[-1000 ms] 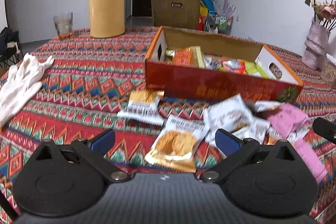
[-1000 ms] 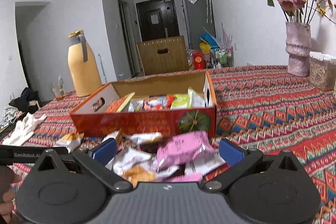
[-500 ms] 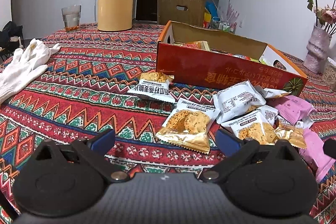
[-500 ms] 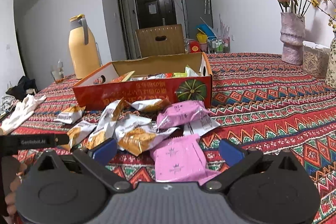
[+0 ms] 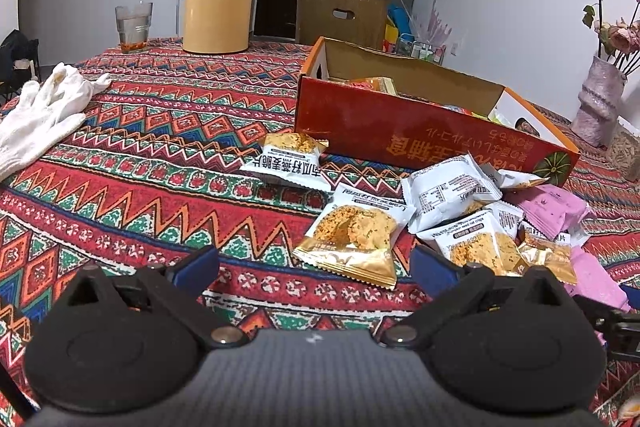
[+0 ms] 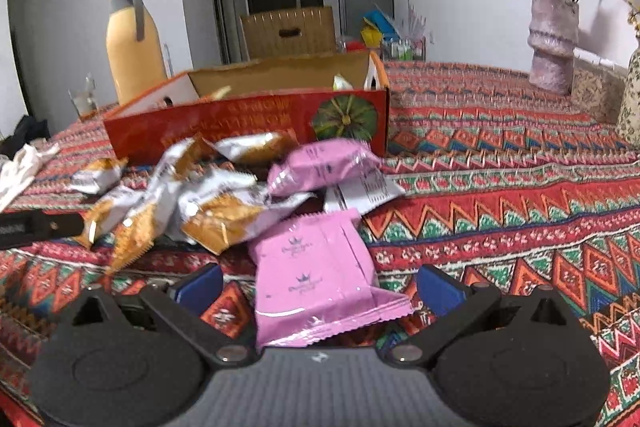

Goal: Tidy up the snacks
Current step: 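Grasp a pink packet with the right tool while the left tool grasps a pumpkin-seed cracker packet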

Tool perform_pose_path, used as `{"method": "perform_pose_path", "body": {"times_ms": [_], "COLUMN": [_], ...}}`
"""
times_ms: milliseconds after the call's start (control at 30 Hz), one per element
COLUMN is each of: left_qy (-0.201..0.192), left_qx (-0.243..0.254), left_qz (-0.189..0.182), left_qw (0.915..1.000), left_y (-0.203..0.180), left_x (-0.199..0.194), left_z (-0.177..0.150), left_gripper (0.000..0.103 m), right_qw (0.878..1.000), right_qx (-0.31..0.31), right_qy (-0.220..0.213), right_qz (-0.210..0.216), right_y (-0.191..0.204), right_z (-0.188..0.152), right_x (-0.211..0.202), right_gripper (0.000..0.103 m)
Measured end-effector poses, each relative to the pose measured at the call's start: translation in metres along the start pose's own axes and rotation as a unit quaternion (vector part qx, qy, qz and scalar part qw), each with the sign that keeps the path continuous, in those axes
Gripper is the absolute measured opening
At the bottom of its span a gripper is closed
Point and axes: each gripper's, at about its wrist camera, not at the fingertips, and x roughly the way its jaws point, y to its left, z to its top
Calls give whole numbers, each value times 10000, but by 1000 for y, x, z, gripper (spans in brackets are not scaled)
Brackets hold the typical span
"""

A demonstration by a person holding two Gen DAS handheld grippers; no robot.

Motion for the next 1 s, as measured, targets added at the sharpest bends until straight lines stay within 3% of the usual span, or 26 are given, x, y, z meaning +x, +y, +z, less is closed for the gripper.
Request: {"method": "perform_pose_path", "body": {"times_ms": [333, 400, 433, 467, 700, 1000], "left_qy": [78, 113, 122, 125, 213, 320], "left_qx": [5, 11, 9, 6, 45, 370], "left_qz": [-46, -50, -48, -54, -76, -75], "left_qw": [10000, 9999, 9999, 9999, 9997, 9988], "left_y": [0, 0, 0, 0, -1, -10], "left_x": [2, 3, 3, 3, 5, 1], "left_z": [0, 0, -1, -1, -1, 11], "left_gripper": [103, 103, 103, 103, 103, 103], "right_qw": [9986, 9985, 9984, 9982, 9984, 9968], "right_qx": [-480, -511, -533, -560, -504, -255], "right_qy": [212, 182, 157, 134, -101, -726], "right_qz": [50, 86, 123, 146, 229, 221], "right_y": [6, 6, 7, 7, 4, -15], "right_z": [5, 8, 9, 10, 0, 4], "right_x": [8, 6, 4, 2, -8, -34], "right_gripper": [101, 86, 70, 61, 61, 61]}}
